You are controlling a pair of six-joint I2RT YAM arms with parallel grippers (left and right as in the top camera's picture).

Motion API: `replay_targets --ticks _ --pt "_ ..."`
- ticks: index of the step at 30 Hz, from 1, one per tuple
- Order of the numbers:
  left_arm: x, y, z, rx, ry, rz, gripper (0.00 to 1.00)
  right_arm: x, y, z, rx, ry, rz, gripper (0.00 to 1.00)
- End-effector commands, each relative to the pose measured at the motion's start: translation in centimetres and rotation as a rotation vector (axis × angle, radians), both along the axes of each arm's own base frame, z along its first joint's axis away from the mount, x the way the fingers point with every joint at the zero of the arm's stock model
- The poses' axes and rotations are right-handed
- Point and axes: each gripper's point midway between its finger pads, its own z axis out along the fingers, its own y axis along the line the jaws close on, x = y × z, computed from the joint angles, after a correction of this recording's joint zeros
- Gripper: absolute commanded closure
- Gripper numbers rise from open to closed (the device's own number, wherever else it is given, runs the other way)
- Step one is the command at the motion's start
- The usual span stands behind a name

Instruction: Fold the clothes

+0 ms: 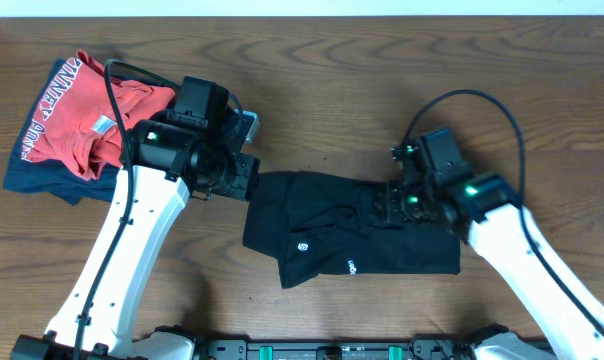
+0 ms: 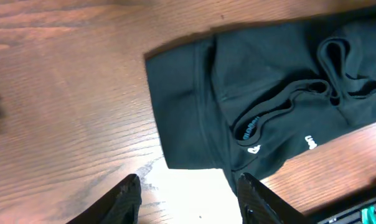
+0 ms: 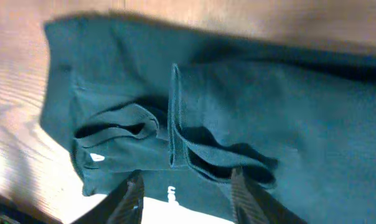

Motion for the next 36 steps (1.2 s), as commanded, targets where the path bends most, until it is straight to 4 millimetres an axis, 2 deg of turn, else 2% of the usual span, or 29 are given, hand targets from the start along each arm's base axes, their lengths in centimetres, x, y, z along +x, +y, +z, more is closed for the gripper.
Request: replay_targets --ticks 1,4,6,13,15,17,20,22,25,27,29,31,33,36 --pt "-0.8 0.9 -1.3 0.032 0.044 0.054 0.42 0.8 -3.7 1.3 -0.078 -0.049 -0.160 0.78" --pt "-1.7 1.2 -3.1 0.046 0.094 0.056 0.42 0.6 -5.6 0.5 -0.134 -0.023 -0.220 0.94" --pt "-2.3 1.3 -4.2 0.053 0.121 0.056 0.41 0.4 -6.3 -0.8 -0.168 0.001 -0.233 0.98" --pt "-2.8 2.4 -6.9 0.046 0.168 0.167 0.44 -0.6 -6.5 -7.3 -0.208 0.102 -0.219 0.99" --pt "-2.6 2.8 -7.5 0.044 0.164 0.182 0.44 -0.9 -6.3 -8.5 -0.203 0.126 -0.205 0.99" --pt "-2.3 3.2 -7.8 0.039 0.157 0.200 0.42 -1.0 -4.9 -9.0 -0.152 0.127 -0.120 0.99" --pt "-1.9 3.6 -8.2 0.028 0.146 0.219 0.38 -1.5 -1.4 -8.6 -0.030 0.093 0.071 0.99" --pt "-1.7 3.7 -8.4 0.025 0.136 0.226 0.37 -2.6 1.1 -8.2 0.033 0.087 0.192 0.99" --pt "-1.2 3.7 -8.4 0.019 0.115 0.227 0.37 -5.6 5.0 -7.1 0.153 0.079 0.454 0.99" --pt "-0.8 3.6 -8.3 0.015 0.099 0.227 0.37 -7.5 6.4 -6.5 0.199 0.086 0.574 0.99" --pt "-0.6 3.6 -8.3 0.013 0.092 0.227 0.37 -7.6 5.8 -6.8 0.132 0.084 0.567 0.99" --pt "-0.7 3.6 -8.3 0.014 0.095 0.227 0.37 -6.2 4.4 -6.8 0.045 0.052 0.474 0.99" --pt "-0.7 3.6 -8.3 0.014 0.096 0.227 0.36 -4.4 3.4 -5.5 0.006 -0.030 0.397 0.99" --pt "-0.7 3.6 -8.3 0.014 0.095 0.227 0.35 -2.0 3.2 -2.1 0.050 -0.185 0.350 0.96"
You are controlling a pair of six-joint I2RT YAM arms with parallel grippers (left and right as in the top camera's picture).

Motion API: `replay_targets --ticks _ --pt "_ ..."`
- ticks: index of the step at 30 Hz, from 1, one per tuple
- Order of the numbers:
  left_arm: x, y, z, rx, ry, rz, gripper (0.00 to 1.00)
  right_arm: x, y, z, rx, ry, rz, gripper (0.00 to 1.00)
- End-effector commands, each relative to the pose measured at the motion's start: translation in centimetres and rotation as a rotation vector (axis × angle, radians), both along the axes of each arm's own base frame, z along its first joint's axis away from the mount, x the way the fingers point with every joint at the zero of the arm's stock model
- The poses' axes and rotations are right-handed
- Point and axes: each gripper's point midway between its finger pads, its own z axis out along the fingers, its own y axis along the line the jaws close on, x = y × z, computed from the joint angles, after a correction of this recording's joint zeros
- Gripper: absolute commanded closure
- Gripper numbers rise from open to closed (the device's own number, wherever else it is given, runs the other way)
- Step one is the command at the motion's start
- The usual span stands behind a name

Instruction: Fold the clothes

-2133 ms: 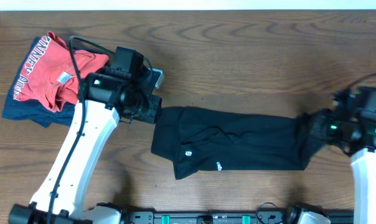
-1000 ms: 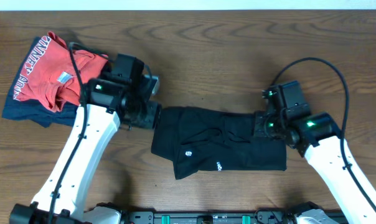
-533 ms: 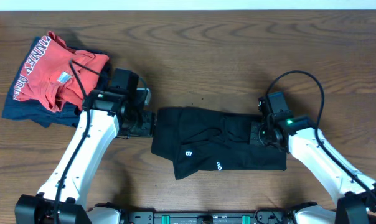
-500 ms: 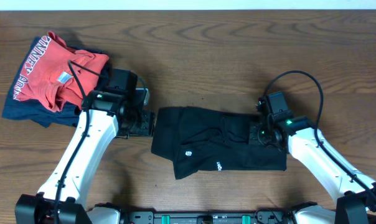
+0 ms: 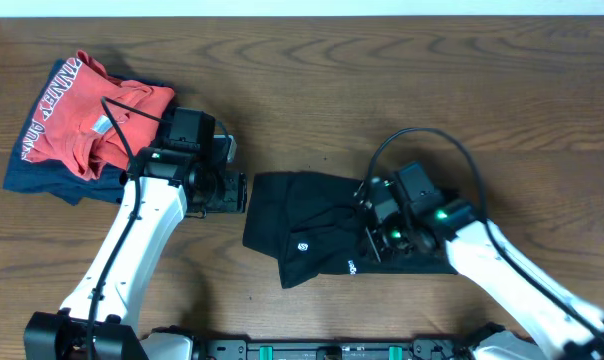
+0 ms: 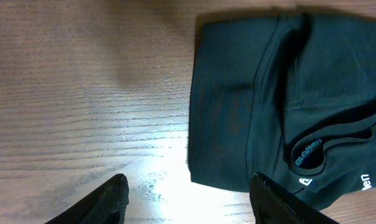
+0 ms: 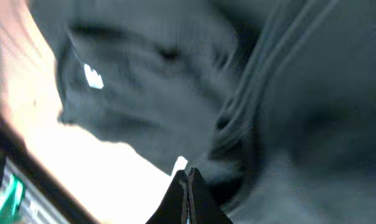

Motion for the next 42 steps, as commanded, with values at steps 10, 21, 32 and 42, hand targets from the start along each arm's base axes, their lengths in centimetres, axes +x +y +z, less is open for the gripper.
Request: replay_targets --ticks 10,21,32,42 --pt "-1.5 -2.3 -3.4 -0.136 0.106 -0.055 0.15 3.6 -5.1 4.3 0.001 -0.122 -0.353 0.86" --pt "-2.9 -6.0 -8.9 -0.330 0.260 -0.090 0.04 3.7 -5.9 3.8 -0.043 -0.121 -0.373 0.91" --pt "-4.4 -9.8 -10.7 -0.430 0.347 -0.171 0.04 3.2 -6.7 1.2 -0.108 -0.029 -0.433 0.97" --pt "-4.6 -11.1 -9.6 -0.532 0.358 -0.180 0.09 2.1 -6.2 -5.2 -0.192 0.159 -0.378 0.99"
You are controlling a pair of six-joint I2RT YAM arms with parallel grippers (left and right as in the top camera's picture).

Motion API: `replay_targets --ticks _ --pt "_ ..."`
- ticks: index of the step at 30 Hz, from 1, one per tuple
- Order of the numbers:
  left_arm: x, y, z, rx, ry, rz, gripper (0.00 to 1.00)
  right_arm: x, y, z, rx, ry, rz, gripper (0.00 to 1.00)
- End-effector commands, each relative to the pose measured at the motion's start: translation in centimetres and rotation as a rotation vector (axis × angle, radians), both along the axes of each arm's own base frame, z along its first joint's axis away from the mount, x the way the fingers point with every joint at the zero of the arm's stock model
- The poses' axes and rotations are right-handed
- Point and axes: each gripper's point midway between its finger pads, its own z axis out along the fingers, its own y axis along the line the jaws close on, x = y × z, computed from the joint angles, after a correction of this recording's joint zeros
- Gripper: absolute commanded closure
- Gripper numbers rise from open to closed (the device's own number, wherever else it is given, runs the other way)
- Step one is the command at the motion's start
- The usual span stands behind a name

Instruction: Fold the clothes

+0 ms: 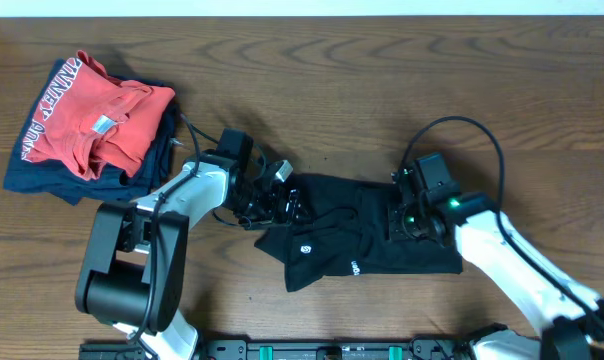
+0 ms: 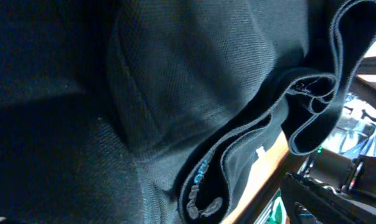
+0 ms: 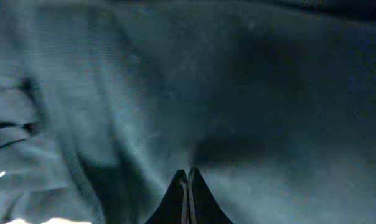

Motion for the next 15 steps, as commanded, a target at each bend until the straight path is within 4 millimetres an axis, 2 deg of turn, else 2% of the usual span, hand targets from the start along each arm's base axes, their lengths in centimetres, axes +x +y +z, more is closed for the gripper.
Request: replay_targets --ticks 1,4,8,15 --pt "-1.7 0.5 -2.1 0.044 0.065 -0.010 0.12 -0.5 -0.3 -1.8 -0.010 0.060 -0.006 0.99" --pt "-1.6 0.5 -2.1 0.049 0.086 0.014 0.14 -0.5 -0.1 -3.1 -0.009 0.094 -0.003 0.99" --pt "-1.2 0.4 -2.1 0.045 0.071 0.018 0.25 -0.5 -0.1 -4.1 -0.015 0.117 -0.012 0.99" --pt "-0.4 -0.2 -2.1 0.035 0.035 0.025 0.20 -0.5 -0.1 -4.3 -0.016 0.120 -0.014 0.99"
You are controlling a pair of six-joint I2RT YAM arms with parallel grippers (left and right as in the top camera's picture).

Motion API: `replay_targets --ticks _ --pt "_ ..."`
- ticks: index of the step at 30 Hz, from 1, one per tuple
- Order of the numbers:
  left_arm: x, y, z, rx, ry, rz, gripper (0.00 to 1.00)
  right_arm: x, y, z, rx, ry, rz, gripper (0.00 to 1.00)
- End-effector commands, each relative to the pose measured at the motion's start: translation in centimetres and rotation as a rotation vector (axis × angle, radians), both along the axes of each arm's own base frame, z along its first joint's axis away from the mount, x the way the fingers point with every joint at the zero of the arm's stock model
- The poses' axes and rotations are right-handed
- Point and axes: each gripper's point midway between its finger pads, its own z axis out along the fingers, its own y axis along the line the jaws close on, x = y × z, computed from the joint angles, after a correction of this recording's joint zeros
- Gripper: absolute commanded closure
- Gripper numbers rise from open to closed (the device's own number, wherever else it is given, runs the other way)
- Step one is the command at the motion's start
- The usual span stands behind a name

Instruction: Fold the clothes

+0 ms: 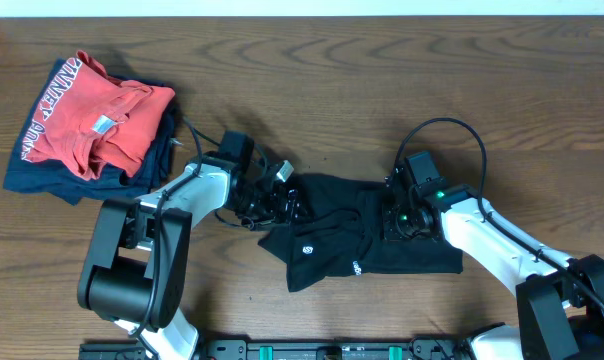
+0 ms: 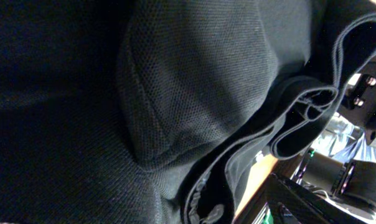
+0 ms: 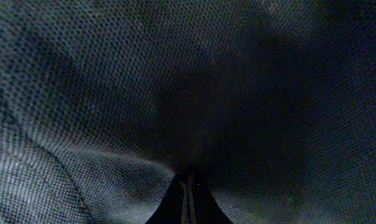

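A black shirt [image 1: 352,250] lies crumpled at the table's middle front. My left gripper [image 1: 287,200] lies low at its left edge, buried in the cloth. The left wrist view is filled with black shirt fabric [image 2: 175,93] and folded hems, and no fingers show there. My right gripper [image 1: 392,222] presses into the shirt's right half. In the right wrist view its fingertips [image 3: 188,180] stand together, pinched on the black weave [image 3: 113,74].
A pile of folded clothes, red on navy [image 1: 92,120], sits at the back left of the wooden table [image 1: 382,90]. A dark rail with green parts [image 1: 312,350] runs along the front edge.
My right gripper has shifted slightly left and the weave fills its view closer. The left gripper stays in the shirt's left edge, with the hems only slightly shifted in its view.
Both grippers were open above the flat shirt, left off its left edge, right over its right half. Then the left hung open by that edge and the right was shut at the shirt's middle. Later the left edge was bunched around the left gripper, the right shut farther right.
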Motion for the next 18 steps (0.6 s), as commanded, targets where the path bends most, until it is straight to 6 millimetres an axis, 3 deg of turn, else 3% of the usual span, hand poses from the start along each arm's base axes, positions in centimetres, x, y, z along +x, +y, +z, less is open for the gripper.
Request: replay_targets --ticks 1,6,8,9,12,18 --pt "-0.8 0.1 -1.8 0.057 0.022 -0.010 0.20 -0.5 -0.6 -1.4 -0.015 0.045 -0.019 0.99" --pt "-1.7 -1.1 -2.0 0.065 0.052 -0.023 0.27 -0.4 -0.5 -1.4 -0.014 0.042 -0.019 0.99" --pt "-1.9 -1.4 -2.3 0.075 0.057 -0.030 0.39 -0.4 -0.5 -1.4 -0.013 0.041 -0.020 0.99" --pt "-2.0 -1.6 -2.3 0.076 0.057 -0.032 0.48 -0.4 -0.5 -1.4 -0.013 0.041 -0.020 0.99" --pt "-1.8 -1.8 -2.4 0.075 0.044 -0.038 0.91 -0.5 -0.5 -1.4 -0.014 0.043 -0.020 0.99" --pt "-2.0 -0.7 -2.2 0.118 0.073 -0.019 0.94 -0.2 -0.5 -0.2 0.000 0.016 -0.040 0.99"
